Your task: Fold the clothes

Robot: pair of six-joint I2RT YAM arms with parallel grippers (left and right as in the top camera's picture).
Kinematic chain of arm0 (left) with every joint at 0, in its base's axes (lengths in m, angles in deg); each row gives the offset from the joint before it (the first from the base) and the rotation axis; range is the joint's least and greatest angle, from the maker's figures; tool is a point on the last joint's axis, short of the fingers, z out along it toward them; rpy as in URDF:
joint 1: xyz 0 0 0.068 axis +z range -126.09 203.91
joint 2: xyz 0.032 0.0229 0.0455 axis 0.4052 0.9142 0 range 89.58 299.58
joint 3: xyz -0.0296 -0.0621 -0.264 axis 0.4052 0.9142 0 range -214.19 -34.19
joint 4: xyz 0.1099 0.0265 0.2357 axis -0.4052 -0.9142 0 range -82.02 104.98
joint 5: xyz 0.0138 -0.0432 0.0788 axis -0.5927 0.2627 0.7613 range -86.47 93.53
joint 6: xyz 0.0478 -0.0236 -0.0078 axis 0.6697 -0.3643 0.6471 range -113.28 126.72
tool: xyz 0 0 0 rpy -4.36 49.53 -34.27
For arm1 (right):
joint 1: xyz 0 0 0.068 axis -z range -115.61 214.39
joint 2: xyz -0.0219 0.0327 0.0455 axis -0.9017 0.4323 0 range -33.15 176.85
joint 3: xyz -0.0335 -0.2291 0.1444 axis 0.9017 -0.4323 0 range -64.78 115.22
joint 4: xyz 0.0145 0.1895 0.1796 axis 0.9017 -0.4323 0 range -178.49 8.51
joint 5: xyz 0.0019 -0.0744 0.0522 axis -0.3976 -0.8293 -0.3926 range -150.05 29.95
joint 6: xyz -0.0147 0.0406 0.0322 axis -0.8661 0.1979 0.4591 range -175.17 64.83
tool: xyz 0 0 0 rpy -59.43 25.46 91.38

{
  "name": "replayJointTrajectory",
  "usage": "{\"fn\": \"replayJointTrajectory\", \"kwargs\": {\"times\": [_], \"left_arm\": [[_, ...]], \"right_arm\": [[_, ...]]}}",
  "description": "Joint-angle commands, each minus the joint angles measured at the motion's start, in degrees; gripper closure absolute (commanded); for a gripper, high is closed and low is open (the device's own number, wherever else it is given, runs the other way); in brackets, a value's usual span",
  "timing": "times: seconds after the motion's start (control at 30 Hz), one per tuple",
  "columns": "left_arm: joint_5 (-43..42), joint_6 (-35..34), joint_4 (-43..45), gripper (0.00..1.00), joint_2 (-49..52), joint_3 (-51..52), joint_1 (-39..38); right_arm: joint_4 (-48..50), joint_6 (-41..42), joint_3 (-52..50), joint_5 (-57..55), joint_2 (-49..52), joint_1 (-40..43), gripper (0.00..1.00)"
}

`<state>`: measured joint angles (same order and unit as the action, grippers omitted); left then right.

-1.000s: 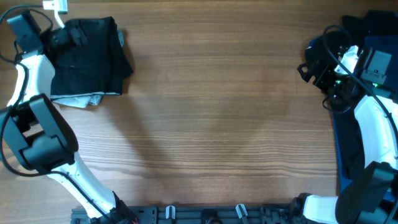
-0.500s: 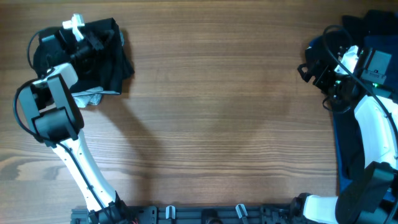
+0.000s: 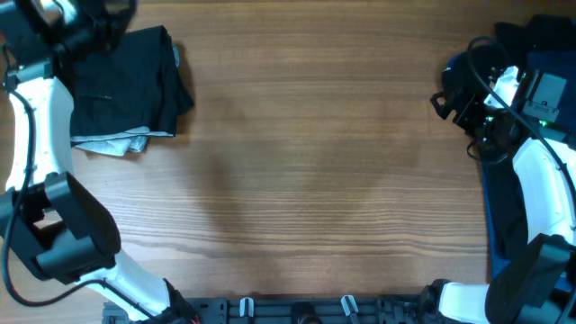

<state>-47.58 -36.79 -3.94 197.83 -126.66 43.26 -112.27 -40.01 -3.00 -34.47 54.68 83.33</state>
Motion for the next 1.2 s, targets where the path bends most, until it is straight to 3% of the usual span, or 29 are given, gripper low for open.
{"fn": "replayJointTrajectory", "kwargs": {"times": [0.0, 0.07, 0.1, 0.13, 0.2, 0.23, 0.73, 1.03, 1.17], "left_arm": [[34.2, 19.7, -15.0, 0.69, -5.2, 0.9, -4.9], [45.1, 23.8, -20.1, 0.69, -5.8, 0.9, -8.3], [46.9, 23.8, -20.8, 0.63, -5.7, 0.9, -8.8], [47.8, 23.8, -21.2, 0.52, -5.7, 0.9, -9.0], [47.8, 23.8, -21.4, 0.14, -5.7, 0.9, -9.0], [47.8, 23.8, -21.9, 0.00, -5.7, 0.9, -9.0], [47.8, 23.8, -22.3, 0.00, -5.7, 0.9, -9.0], [47.8, 23.8, -22.3, 0.00, -5.7, 0.9, -9.0], [47.8, 23.8, -22.3, 0.00, -5.7, 0.9, -9.0]], "right_arm": [[0.1, 0.0, 0.8, -0.3, -0.7, -0.1, 0.00], [0.1, 0.0, 0.8, -0.3, -0.7, -0.1, 0.00], [0.1, 0.0, 0.8, -0.3, -0.7, -0.1, 0.00], [0.1, 0.0, 0.8, -0.3, -0.7, -0.1, 0.00], [0.1, 0.0, 0.8, -0.3, -0.7, -0.1, 0.00], [0.1, 0.0, 0.8, -0.3, -0.7, -0.1, 0.00], [0.1, 0.0, 0.8, -0.4, -3.5, -1.2, 0.00], [0.1, 0.0, 0.6, -0.3, -42.3, -21.7, 0.00], [-0.1, 0.0, -4.0, -0.3, -60.7, -23.1, 0.00]]}}
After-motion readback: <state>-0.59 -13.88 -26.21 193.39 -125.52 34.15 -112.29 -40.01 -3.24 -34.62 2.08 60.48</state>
